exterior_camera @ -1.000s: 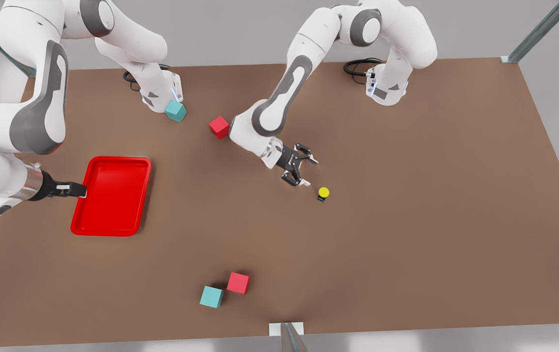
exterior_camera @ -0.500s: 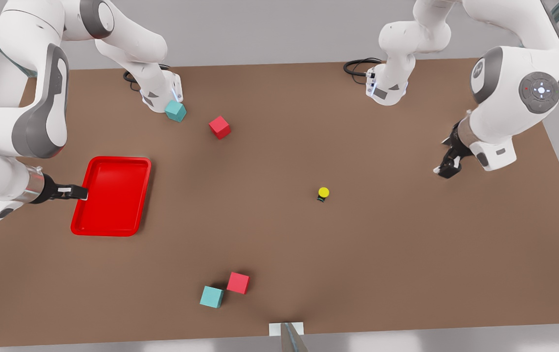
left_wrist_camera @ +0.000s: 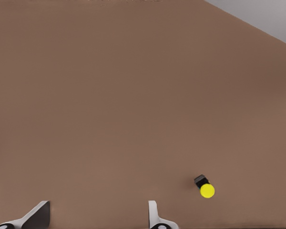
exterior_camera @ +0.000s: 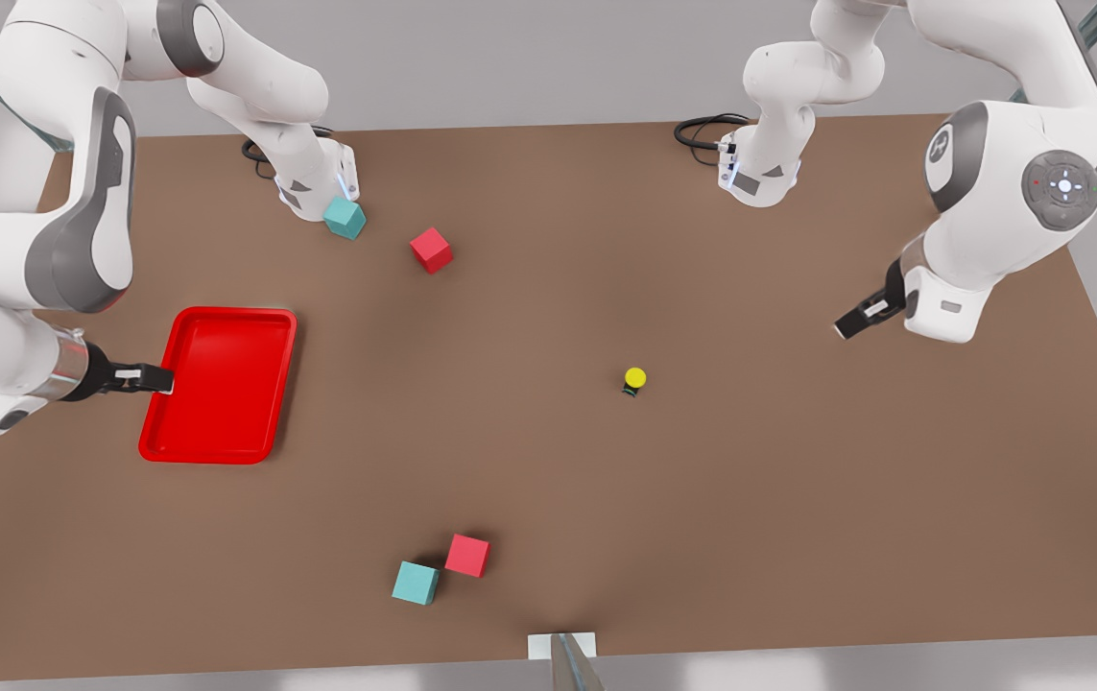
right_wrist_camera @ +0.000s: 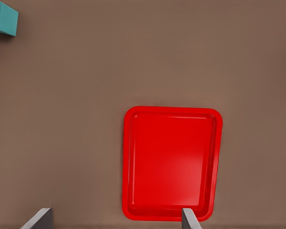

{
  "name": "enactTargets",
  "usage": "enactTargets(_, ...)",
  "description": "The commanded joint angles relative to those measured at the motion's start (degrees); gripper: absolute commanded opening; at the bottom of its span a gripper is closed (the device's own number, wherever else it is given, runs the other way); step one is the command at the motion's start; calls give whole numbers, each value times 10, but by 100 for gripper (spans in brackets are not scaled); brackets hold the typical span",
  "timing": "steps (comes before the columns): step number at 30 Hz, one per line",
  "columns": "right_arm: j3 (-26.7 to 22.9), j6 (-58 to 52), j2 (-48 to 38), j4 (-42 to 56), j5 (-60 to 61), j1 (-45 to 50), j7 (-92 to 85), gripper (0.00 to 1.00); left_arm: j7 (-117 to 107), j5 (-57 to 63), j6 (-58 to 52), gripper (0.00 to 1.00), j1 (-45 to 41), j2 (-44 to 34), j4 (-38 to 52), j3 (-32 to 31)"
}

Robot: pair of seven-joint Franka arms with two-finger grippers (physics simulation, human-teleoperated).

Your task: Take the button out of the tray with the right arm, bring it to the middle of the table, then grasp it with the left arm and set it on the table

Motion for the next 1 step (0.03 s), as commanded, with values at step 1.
enactTargets(1,0,0,0,0,1,0,-1,100,270,0,1,100,2,2,1,0)
